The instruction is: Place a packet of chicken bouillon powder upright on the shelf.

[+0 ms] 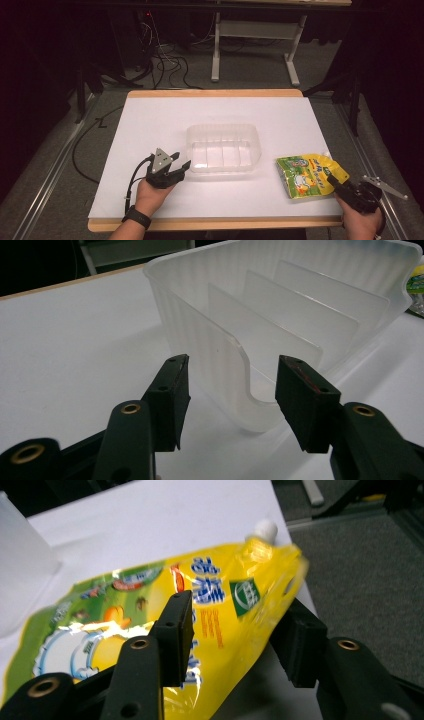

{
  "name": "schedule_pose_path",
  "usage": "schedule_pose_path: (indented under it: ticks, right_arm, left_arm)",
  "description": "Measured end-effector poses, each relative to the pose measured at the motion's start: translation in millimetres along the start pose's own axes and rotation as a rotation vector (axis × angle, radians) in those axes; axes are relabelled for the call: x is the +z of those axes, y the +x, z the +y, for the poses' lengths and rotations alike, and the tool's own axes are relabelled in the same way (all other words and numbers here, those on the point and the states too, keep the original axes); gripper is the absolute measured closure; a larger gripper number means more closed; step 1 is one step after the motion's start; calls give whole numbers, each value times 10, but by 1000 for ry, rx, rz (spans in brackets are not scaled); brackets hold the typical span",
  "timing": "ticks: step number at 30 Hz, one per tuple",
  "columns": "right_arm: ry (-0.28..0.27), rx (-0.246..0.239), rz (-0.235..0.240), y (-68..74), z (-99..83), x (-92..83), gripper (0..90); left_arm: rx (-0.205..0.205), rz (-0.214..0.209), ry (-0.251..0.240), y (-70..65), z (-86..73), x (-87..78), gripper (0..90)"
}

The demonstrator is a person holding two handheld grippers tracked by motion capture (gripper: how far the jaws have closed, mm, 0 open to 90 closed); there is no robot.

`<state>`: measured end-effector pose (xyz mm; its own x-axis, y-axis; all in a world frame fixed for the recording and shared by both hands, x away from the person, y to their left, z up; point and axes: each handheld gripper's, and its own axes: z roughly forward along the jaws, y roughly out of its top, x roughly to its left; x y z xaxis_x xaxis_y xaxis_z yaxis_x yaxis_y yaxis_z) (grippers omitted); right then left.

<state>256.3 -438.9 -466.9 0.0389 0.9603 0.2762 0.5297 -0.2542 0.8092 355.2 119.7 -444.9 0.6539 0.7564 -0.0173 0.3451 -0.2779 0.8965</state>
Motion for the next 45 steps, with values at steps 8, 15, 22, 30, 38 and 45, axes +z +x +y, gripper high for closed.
schedule_pose_path:
  ticks: [8,15,22,30,38,45]
  right_arm:
    - [75,72,38,-65,-59,149,649]
    - [89,118,61,-114,-54,170,868]
    - [14,43,57,49,69,52,900]
    - [-84,-36,82,271,196,-94,900]
    - [-167,-117,120,597,344,-195,900]
    - [-217,-199,143,871,433,-229,900]
  left_arm:
    - [10,-3,0,-8,7,-13,472]
    - [10,-5,1,-9,5,-25,468]
    - [6,-5,-1,-1,7,-25,467]
    - [6,-13,-18,-3,12,-41,459]
    - [11,-16,-20,1,10,-66,437]
    - [16,-6,-16,15,-31,-146,433]
